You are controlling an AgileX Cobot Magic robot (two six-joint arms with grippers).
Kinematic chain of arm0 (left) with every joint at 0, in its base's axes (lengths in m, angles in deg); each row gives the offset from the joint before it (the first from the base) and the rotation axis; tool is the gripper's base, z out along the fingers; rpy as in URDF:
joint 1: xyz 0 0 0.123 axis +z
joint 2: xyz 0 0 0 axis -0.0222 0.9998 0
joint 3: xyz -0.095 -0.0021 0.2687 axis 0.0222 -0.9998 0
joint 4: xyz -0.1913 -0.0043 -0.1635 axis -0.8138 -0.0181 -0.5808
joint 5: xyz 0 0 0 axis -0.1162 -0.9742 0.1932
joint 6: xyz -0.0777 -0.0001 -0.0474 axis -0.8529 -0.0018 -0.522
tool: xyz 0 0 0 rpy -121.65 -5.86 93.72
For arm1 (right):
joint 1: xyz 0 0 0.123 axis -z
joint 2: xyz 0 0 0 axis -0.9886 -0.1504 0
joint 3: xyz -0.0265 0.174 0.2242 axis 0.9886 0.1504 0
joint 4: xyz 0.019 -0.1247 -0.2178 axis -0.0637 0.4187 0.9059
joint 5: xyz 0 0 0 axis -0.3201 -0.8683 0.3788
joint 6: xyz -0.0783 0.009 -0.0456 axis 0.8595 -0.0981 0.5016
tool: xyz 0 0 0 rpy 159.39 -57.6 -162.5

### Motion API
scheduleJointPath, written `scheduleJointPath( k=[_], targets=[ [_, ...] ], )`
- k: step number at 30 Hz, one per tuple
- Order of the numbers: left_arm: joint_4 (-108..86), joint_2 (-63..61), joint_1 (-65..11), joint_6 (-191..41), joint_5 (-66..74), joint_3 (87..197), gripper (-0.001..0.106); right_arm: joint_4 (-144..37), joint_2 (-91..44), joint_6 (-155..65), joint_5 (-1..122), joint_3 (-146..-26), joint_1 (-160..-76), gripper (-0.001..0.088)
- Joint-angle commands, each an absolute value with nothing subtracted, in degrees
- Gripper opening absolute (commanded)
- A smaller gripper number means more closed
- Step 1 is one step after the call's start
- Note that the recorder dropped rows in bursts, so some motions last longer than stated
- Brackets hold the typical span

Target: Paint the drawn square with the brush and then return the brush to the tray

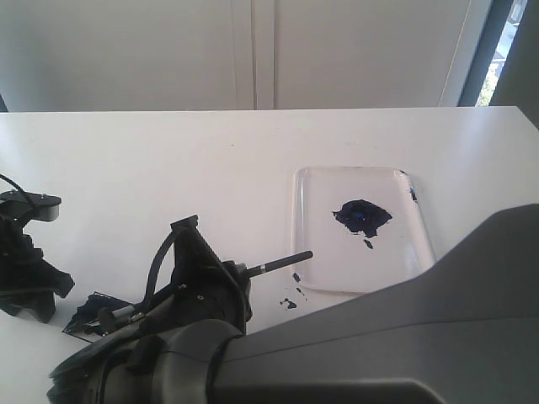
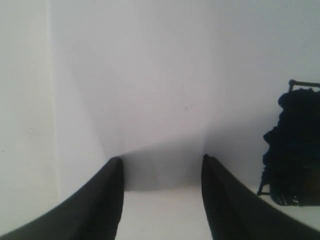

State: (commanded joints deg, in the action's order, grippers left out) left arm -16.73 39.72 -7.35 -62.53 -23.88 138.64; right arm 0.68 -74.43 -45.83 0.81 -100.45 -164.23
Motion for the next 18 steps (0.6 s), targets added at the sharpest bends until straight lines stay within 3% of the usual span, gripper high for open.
scheduleJointPath(
  k=[18],
  targets=[
    [-16.7, 39.7, -7.4, -62.5, -23.6, 138.6, 0.054, -1.7, -74.4, -44.5, -1.0, -100.5, -164.2, 0.0000]
  ],
)
